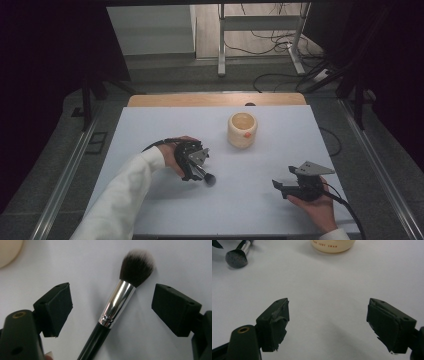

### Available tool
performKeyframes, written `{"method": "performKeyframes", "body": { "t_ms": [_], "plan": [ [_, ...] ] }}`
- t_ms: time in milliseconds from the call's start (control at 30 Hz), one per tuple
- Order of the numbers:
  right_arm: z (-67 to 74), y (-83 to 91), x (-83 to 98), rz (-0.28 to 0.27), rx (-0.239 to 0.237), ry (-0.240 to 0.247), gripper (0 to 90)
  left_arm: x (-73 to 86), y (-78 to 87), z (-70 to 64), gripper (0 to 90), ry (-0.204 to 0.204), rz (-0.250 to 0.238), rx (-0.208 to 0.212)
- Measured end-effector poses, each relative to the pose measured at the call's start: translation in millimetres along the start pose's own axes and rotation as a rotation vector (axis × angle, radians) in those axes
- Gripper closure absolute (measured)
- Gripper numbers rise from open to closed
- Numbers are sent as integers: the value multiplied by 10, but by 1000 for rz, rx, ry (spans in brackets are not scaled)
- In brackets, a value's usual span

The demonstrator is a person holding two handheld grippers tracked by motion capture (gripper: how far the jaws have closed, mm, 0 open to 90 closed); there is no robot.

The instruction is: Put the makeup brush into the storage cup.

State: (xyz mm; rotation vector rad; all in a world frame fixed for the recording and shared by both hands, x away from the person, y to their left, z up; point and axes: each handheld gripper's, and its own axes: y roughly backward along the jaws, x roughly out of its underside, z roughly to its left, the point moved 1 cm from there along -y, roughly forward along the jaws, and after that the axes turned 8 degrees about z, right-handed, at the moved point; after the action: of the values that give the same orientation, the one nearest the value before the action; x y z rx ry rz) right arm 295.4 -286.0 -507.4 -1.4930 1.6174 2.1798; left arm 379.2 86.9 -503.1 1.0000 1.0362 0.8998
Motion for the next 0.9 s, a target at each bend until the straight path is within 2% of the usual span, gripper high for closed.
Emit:
{"method": "performKeyframes", "body": {
  "t_ms": [200, 333, 633, 767, 833, 900],
  "plan": [
    [1, -4, 1, 1, 0, 0, 189, 6, -46, 27, 210, -10, 19, 23],
    [0, -4, 1, 2, 1, 1, 189, 3, -70, 41, 223, -24, 30, 22],
    [-1, -6, 3, 3, 1, 3, 190, -13, -129, 82, 250, -26, 53, 37],
    [-2, -8, 3, 4, 1, 3, 190, -25, -148, 91, 311, -38, 60, 49],
    [0, -8, 3, 6, -1, 2, 191, -34, -167, 116, 394, -18, 81, 94],
    [-2, -9, 4, 7, 1, 5, 191, -40, -170, 130, 398, -29, 81, 104]
  ]
}}
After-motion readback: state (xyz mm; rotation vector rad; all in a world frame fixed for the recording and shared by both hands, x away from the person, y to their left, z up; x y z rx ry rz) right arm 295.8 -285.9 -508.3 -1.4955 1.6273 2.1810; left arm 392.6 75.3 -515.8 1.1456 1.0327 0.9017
